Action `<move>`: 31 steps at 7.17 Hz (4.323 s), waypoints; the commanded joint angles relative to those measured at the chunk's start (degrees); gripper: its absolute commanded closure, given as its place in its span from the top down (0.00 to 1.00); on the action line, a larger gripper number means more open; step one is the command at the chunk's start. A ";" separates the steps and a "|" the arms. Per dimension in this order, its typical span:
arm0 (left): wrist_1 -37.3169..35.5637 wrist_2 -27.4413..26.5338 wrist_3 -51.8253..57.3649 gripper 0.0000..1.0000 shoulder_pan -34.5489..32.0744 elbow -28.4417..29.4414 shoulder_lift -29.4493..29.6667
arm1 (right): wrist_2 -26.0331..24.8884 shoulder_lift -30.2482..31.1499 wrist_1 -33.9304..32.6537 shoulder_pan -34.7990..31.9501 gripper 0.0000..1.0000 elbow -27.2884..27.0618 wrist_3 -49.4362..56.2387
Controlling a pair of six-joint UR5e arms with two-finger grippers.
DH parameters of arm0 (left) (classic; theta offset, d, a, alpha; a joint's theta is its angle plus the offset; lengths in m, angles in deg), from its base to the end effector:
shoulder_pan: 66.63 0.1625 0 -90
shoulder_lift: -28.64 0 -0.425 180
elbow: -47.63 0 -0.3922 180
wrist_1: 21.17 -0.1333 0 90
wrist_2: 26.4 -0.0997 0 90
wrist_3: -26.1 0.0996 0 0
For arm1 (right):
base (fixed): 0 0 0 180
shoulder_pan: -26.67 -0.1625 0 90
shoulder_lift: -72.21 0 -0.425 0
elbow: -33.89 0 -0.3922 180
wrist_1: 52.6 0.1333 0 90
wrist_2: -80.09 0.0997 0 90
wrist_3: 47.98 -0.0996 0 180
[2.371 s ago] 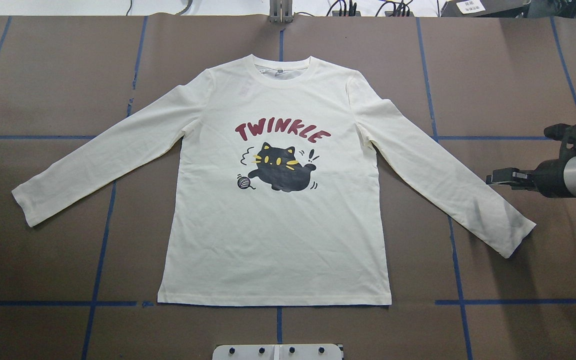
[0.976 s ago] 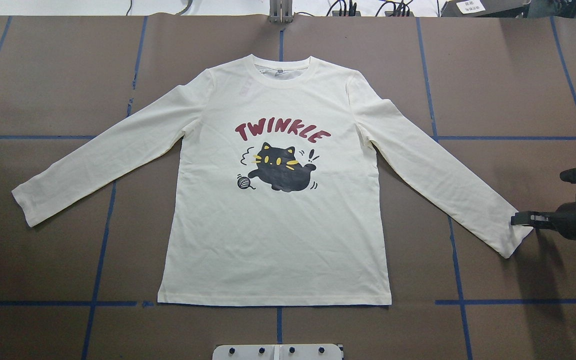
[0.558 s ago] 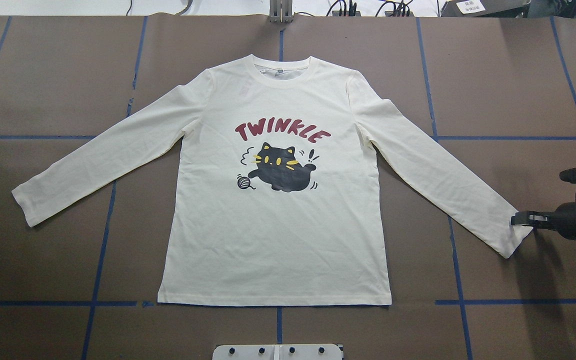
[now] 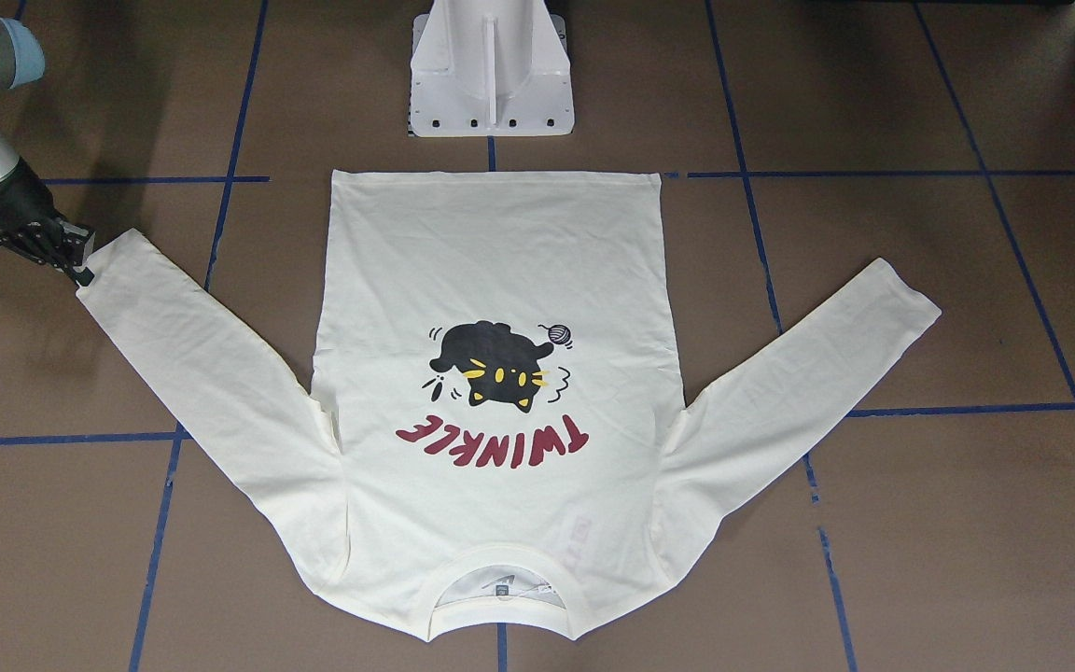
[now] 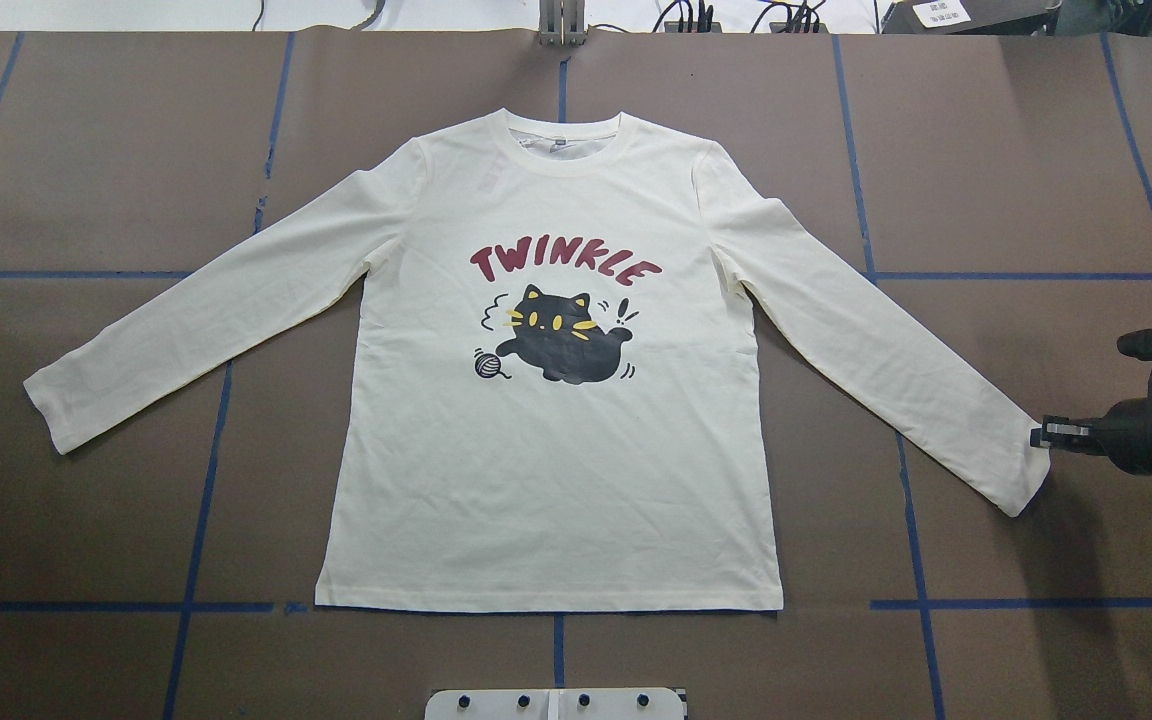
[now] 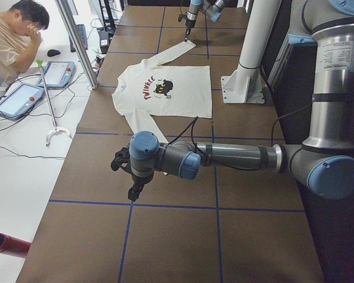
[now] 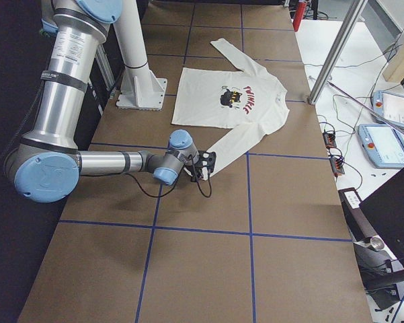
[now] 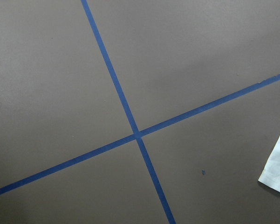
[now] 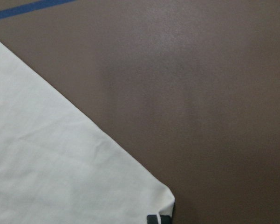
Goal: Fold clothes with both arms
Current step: 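Lift the sleeve with the right gripper and lay it across the chest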
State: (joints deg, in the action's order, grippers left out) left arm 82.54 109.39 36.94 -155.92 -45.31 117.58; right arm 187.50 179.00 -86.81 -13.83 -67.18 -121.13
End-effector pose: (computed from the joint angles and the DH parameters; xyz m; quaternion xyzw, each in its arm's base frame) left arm -0.0557 -0.4996 0.6147 0.1585 0.3729 0.1443 0.9028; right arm -0.2403 -0.3413 0.5930 0.0804 -0.4328 0.1208 0.8897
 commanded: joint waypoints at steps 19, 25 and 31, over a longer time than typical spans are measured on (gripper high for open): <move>-0.09 0.00 -0.12 1.00 0.00 0.30 -0.97 | -24.97 -92.44 -38.04 11.84 0.95 47.69 -11.29; 16.92 -0.09 -0.47 1.00 0.26 -0.31 6.94 | -4.90 -90.30 -54.69 0.27 1.00 39.95 -2.14; 24.87 -3.81 -18.54 1.00 20.60 -12.40 -5.05 | 18.25 -50.85 -57.28 -24.25 1.00 10.48 45.05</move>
State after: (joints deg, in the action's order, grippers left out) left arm 106.74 110.85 23.21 -141.70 -52.86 117.45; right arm 202.60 120.78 -144.07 -33.19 -52.66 -85.26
